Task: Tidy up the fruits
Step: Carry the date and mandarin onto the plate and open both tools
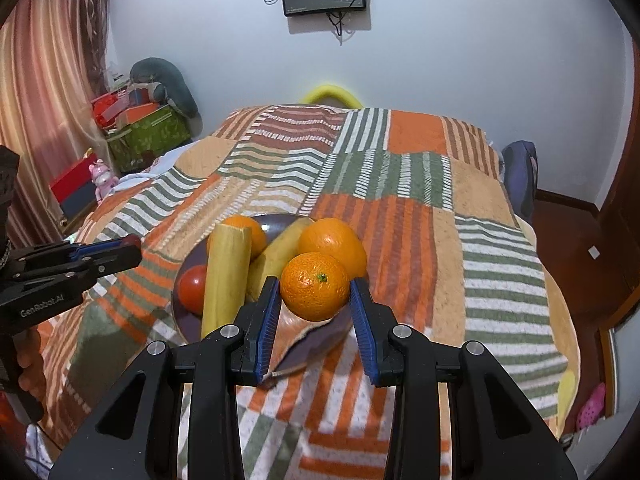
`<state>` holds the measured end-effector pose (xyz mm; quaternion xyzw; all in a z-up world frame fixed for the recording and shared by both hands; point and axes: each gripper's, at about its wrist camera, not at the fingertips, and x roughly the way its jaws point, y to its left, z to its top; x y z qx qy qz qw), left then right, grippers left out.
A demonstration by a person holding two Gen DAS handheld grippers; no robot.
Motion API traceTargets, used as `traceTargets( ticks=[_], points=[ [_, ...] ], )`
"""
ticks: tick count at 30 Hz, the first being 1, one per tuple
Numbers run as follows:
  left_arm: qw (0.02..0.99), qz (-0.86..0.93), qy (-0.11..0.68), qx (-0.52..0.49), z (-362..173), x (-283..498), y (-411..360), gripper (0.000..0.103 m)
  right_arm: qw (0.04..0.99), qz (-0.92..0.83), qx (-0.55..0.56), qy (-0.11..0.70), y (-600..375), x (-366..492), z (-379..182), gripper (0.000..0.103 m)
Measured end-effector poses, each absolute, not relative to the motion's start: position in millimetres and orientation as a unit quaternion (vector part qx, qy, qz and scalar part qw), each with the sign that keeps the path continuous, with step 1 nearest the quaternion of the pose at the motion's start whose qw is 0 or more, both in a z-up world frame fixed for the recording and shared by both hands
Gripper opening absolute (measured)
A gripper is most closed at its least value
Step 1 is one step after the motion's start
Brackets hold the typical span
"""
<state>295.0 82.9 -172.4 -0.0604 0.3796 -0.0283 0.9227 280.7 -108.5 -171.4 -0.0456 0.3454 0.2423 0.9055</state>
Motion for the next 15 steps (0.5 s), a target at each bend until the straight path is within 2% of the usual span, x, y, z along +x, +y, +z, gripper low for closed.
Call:
traceTargets(
  ticks=[15],
  points=[
    [0.908, -0.032, 0.411, -0.080, -209, 340, 93, 0.019, 0.893, 0.262, -0.045, 0.364, -80, 310, -196, 0.032]
  ],
)
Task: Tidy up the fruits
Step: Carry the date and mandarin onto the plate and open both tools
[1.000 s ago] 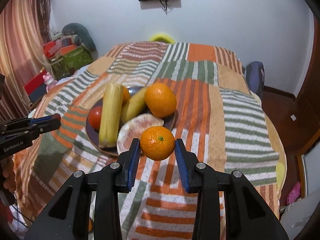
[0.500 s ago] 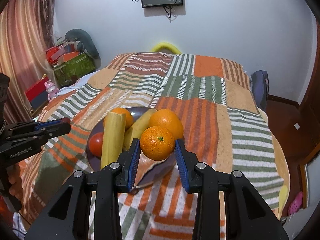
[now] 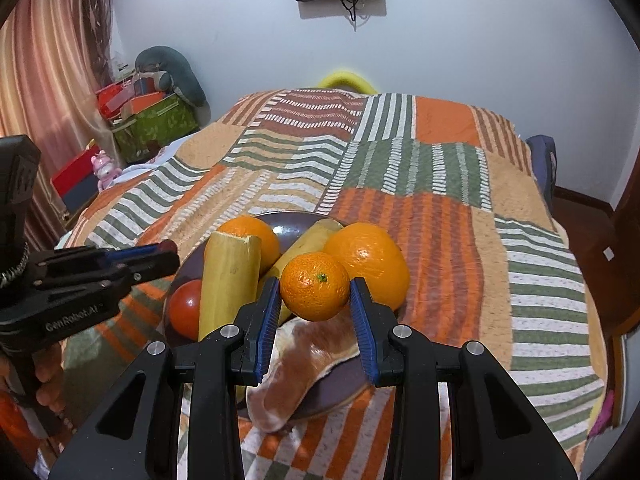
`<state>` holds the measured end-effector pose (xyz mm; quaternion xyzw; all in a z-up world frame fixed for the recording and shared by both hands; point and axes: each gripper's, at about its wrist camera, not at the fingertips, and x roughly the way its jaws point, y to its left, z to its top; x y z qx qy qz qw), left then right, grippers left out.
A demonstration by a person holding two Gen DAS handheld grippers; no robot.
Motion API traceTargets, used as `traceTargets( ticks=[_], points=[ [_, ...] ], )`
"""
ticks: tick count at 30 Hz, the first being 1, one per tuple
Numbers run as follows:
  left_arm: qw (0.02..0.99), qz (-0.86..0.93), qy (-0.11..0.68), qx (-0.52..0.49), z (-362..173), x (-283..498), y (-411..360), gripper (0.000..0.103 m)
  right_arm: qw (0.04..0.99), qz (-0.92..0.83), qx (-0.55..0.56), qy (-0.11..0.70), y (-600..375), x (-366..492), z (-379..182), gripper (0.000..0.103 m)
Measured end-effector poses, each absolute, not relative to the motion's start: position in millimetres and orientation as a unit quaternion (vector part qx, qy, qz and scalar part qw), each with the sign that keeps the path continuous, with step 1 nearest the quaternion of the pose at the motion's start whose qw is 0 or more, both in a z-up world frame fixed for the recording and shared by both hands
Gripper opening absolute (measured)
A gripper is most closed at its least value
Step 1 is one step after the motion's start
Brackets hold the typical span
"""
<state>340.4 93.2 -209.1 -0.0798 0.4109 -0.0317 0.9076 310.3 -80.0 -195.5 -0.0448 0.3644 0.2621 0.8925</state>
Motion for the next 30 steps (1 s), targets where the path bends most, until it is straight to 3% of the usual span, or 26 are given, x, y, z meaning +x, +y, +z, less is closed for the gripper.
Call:
traceTargets(
  ticks=[15, 19, 28, 30],
  points=[
    [0.896, -0.037, 0.432, -0.092, -221, 352, 97, 0.022, 0.881, 0.275, -0.068, 0.378, -70, 314, -207, 0.033],
    [0.895, -0.032, 0.434, -0.098, -218, 350, 100, 0.030, 0.884, 0.274, -0.061, 0.375, -73, 312, -202, 0.048],
    [0.907, -0.040, 0.412, -0.074, -185, 318, 83, 0.032, 0.898, 0.262, -0.071, 0.346, -89, 286, -176, 0.048],
    [0.911, -0.040, 0.406, -0.066, -175, 304, 77, 0.037, 0.900, 0.260, -0.070, 0.342, -95, 277, -171, 0.048]
  ],
)
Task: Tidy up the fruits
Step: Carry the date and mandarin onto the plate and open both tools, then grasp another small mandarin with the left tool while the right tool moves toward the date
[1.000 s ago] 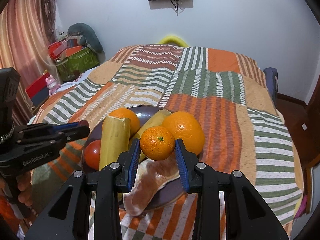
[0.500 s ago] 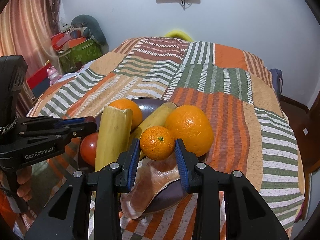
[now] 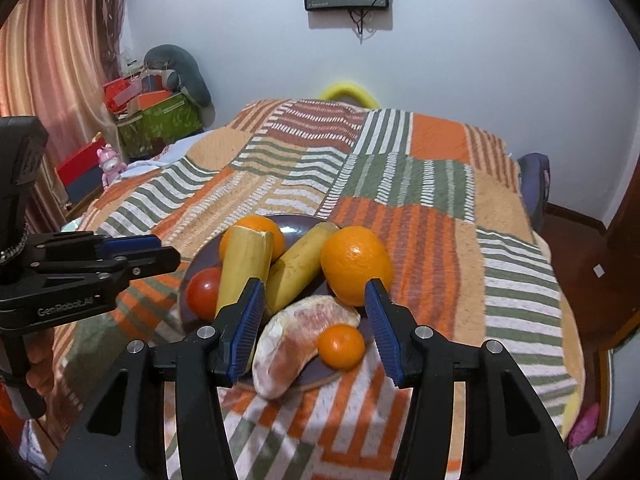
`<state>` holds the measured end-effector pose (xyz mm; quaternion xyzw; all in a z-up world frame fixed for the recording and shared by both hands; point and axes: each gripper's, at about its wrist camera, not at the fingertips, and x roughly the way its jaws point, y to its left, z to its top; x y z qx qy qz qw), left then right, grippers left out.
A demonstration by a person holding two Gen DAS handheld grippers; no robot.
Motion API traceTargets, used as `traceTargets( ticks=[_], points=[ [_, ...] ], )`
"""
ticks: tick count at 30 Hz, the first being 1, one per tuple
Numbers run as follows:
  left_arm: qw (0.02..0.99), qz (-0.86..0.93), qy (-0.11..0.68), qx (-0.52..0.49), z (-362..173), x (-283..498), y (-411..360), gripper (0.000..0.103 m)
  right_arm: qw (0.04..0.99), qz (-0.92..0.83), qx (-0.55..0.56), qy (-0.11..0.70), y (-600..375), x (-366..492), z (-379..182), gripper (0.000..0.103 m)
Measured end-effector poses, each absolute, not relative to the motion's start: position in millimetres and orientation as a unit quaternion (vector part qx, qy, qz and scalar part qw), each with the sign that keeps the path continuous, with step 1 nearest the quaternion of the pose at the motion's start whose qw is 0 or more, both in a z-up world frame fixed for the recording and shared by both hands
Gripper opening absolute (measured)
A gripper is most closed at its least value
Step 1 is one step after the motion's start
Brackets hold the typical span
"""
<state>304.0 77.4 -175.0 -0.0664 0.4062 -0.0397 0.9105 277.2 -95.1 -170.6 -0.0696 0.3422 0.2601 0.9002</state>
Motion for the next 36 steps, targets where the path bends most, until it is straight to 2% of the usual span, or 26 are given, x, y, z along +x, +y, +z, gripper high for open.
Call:
traceTargets(
  ticks=[1, 6, 10, 13, 33, 36],
  points=[
    [0.912, -0.038, 0.403, -0.065, -172, 298, 76, 0.042, 0.901, 0.258, -0.069, 0.340, -98, 272, -168, 0.048],
    [0.914, -0.038, 0.398, -0.063, -157, 260, 65, 0.045, 0.906, 0.252, -0.072, 0.333, -118, 241, -153, 0.048],
    [0.914, -0.039, 0.400, -0.060, -150, 230, 51, 0.056, 0.909, 0.241, -0.075, 0.330, -133, 219, -147, 0.049],
    [0.911, -0.043, 0.406, -0.053, -151, 209, 37, 0.059, 0.911, 0.232, -0.074, 0.331, -145, 203, -146, 0.049],
    [0.858, -0.089, 0.505, -0.035, -230, 166, -32, 0.059, 0.907, 0.220, -0.060, 0.355, -177, 160, -162, 0.050],
    [0.854, -0.095, 0.509, -0.050, -235, 165, -30, 0.049, 0.905, 0.221, -0.060, 0.358, -178, 159, -166, 0.050]
  ],
)
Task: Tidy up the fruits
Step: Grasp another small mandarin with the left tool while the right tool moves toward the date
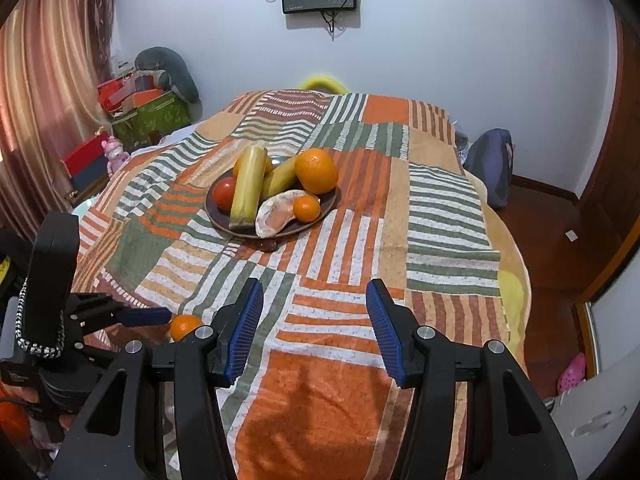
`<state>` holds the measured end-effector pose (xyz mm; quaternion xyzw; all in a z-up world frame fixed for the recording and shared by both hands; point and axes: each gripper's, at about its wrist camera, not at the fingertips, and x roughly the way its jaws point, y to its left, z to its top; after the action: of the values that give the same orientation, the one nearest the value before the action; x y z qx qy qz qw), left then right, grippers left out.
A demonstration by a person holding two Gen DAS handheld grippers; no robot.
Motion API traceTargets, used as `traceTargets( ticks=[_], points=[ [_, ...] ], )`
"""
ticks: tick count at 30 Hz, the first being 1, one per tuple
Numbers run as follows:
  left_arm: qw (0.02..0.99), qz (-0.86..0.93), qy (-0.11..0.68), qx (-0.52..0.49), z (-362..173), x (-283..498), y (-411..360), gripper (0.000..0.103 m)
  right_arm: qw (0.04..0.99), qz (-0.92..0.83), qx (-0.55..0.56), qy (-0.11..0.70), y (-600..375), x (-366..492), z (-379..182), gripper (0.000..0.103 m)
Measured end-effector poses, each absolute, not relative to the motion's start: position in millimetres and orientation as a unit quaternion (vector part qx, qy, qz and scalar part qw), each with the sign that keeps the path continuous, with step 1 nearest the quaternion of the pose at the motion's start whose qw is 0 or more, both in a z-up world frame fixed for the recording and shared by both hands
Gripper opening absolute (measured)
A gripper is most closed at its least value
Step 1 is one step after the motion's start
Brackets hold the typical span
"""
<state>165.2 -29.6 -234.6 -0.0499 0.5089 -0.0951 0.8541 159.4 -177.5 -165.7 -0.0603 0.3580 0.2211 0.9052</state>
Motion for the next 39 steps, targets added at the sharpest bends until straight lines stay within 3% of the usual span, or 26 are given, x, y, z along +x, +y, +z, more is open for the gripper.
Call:
traceTargets(
  ticks=[2, 24, 31, 36, 38, 39],
  points=[
    [0.852, -0.100, 0.511, -0.056, -237, 165, -28, 0.036, 0.904, 0.221, -0.060, 0.360, -177, 160, -167, 0.050],
    [0.904, -0.023, 0.422, -0.067, -184, 204, 69, 0.036, 0.860, 0.274, -0.089, 0.421, -100, 222, -222, 0.050],
    [0.903, -0.015, 0.423, -0.076, -195, 223, 93, 0.036, 0.844, 0.276, -0.085, 0.452, -81, 249, -245, 0.033],
    [0.900, -0.022, 0.429, -0.077, -207, 233, 93, 0.036, 0.844, 0.273, -0.080, 0.455, -80, 253, -250, 0.033],
    [0.899, -0.024, 0.431, -0.076, -211, 236, 92, 0.036, 0.843, 0.276, -0.075, 0.455, -80, 253, -250, 0.028],
    [0.898, -0.024, 0.432, -0.076, -212, 237, 91, 0.036, 0.841, 0.280, -0.074, 0.456, -78, 254, -250, 0.020]
  ],
)
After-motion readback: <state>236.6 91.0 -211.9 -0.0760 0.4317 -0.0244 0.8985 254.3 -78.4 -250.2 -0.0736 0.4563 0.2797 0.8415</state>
